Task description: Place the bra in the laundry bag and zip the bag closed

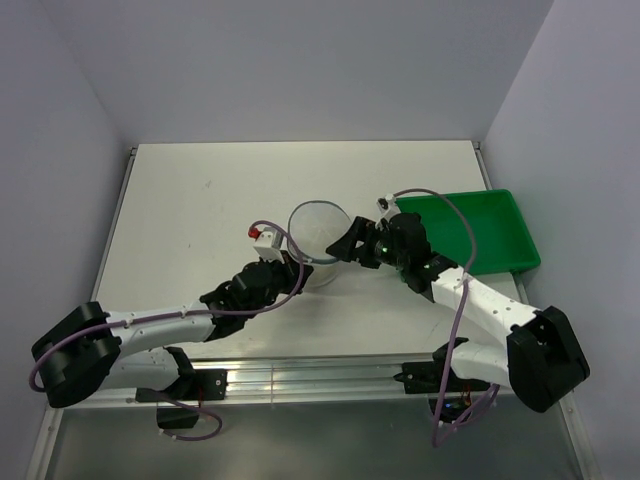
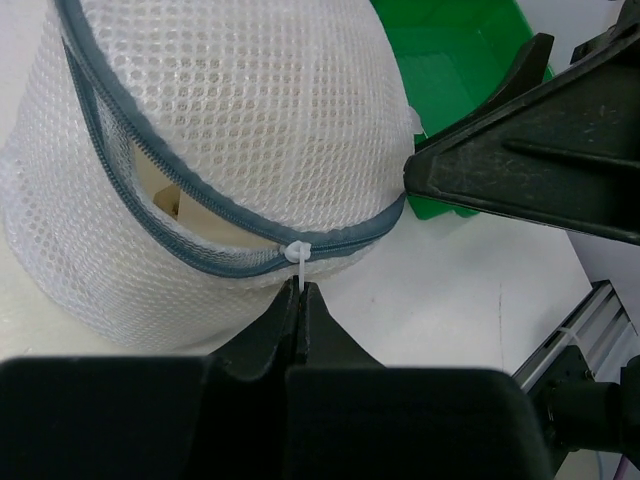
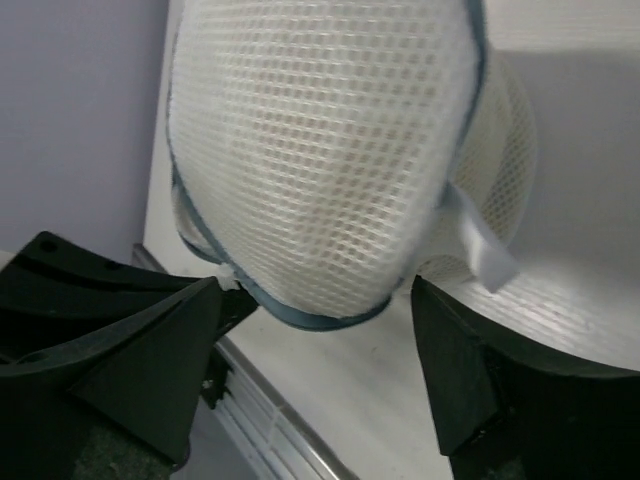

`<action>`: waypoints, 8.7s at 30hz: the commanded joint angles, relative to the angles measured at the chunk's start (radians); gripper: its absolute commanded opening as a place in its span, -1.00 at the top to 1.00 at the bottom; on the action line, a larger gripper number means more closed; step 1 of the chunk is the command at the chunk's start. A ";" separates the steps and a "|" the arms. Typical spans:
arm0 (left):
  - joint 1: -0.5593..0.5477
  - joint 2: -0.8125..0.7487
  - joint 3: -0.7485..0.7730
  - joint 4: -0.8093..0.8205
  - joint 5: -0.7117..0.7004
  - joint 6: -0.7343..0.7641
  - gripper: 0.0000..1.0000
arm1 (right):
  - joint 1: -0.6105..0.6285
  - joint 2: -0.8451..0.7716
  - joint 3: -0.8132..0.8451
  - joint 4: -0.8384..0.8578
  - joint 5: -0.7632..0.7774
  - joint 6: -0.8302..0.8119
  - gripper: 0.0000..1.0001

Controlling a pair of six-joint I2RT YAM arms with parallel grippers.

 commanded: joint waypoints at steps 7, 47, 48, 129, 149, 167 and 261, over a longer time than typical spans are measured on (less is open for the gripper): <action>-0.021 0.027 0.043 0.093 -0.004 -0.013 1.00 | 0.010 0.058 -0.040 0.250 -0.065 0.182 -0.08; 0.000 0.045 0.100 0.069 -0.024 0.070 1.00 | -0.022 0.190 0.131 0.108 -0.028 0.024 -0.51; 0.000 0.050 0.098 0.070 -0.023 0.068 1.00 | 0.002 0.188 0.119 0.139 -0.042 0.058 -0.46; 0.149 -0.243 -0.097 -0.036 -0.064 0.047 1.00 | -0.035 0.290 0.200 0.199 -0.025 0.049 -0.48; 0.069 -0.126 -0.052 0.041 -0.037 0.021 1.00 | 0.114 0.329 0.169 0.325 0.025 0.167 0.68; 0.153 -0.328 -0.150 -0.112 -0.120 0.064 1.00 | -0.073 0.369 0.284 0.147 -0.038 0.017 0.79; 0.250 -0.565 0.436 -0.829 -0.126 0.209 -0.75 | -0.019 -0.381 0.126 -0.189 0.402 -0.155 -1.00</action>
